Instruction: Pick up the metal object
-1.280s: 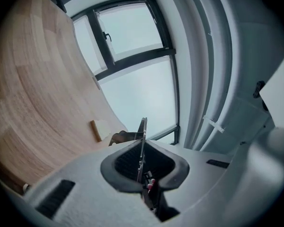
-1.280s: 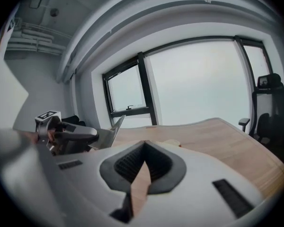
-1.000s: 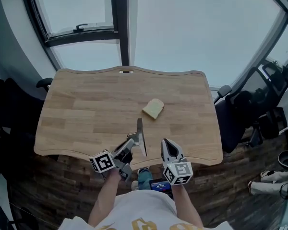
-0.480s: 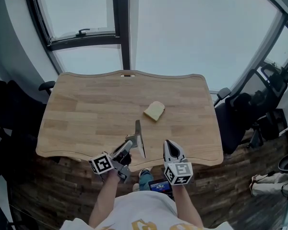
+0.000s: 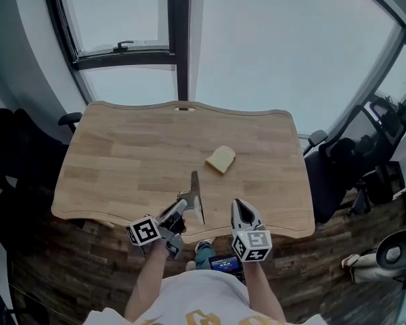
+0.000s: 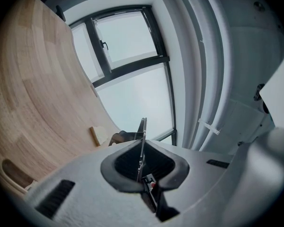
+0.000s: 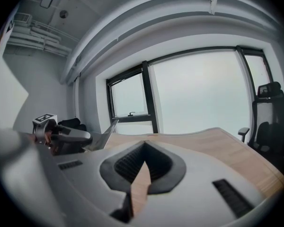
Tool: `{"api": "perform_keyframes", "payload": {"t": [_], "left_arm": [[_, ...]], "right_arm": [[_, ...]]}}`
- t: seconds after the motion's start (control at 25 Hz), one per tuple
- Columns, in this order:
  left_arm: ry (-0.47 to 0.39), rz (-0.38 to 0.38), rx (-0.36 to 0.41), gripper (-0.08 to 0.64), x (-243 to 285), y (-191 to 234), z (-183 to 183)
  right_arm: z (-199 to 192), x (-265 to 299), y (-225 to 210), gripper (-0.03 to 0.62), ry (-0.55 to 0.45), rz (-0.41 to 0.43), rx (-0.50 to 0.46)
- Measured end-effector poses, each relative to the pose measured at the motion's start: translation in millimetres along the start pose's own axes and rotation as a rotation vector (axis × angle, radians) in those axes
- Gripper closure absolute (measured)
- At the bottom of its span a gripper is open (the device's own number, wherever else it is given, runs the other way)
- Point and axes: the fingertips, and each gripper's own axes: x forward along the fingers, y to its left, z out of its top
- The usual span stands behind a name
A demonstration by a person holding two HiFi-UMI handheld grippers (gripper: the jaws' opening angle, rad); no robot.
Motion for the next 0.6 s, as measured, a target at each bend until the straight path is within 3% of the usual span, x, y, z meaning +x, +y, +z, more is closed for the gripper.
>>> {"api": "perform_keyframes", "payload": {"t": [0.2,0.6], "left_arm": [[0.039,0.044,0.057,0.528,-3.2,6.3,-1.2],[0.035,0.031,0.027,0.528,-3.5,2.9,-8.1]], "right_arm": [[-0.6,-1.4,0.4,0.581,0.0,0.003,0.002],[-5.6,-6.3,-1.3,0.581,0.009,0.005,0.001]]}}
